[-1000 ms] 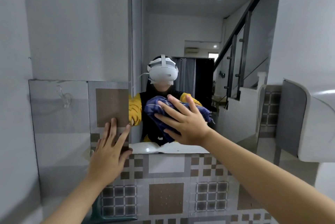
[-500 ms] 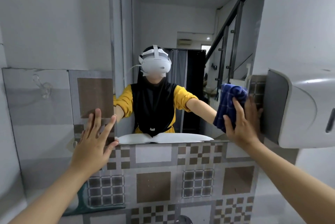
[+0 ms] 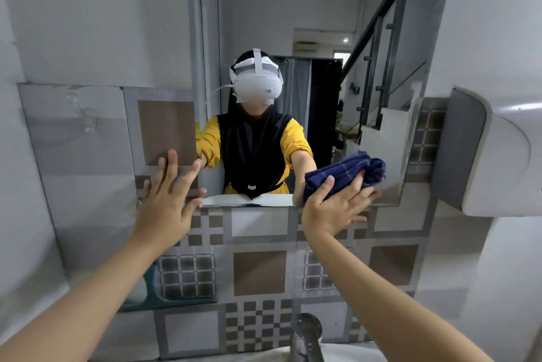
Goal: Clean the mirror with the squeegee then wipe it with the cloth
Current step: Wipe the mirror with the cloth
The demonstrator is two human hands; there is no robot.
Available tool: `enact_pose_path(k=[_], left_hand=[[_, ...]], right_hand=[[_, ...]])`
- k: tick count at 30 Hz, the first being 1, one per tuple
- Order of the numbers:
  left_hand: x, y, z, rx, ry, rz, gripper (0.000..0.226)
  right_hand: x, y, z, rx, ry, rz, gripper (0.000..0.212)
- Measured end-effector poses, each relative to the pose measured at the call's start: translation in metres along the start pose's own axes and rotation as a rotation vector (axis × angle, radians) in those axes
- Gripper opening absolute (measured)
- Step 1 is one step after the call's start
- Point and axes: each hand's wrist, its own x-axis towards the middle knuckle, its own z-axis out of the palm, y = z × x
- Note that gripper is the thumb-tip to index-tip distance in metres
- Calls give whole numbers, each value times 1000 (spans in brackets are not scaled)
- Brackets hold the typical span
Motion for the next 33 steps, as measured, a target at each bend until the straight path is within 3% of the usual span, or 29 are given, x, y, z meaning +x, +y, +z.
enact_pose_path(k=[14,19,22,25,29,33], left_hand=[[-13,-59,-39,-7,-128,-26,65],[-13,-47,-58,-250,-137,-68,63],[-12,-34,-71,-550,-122,-107,55],[-12,-21,-85,-850,-63,-138,43],[-13,-24,-106,-949,-5,-192,39],[-16,-23,-129,-1047,104,-251,30]], right_hand=[[-127,-66,73,17,-246,-376,60],[-144,-81,82,81,-295,-537,60],[-152,-91,83,122,-469,-662,63],[-161,-107,76,268,-676,-621,63],[-163,-129,59,505,-902,-534,63],[-166,-150,39,626,-1039,-593,57]])
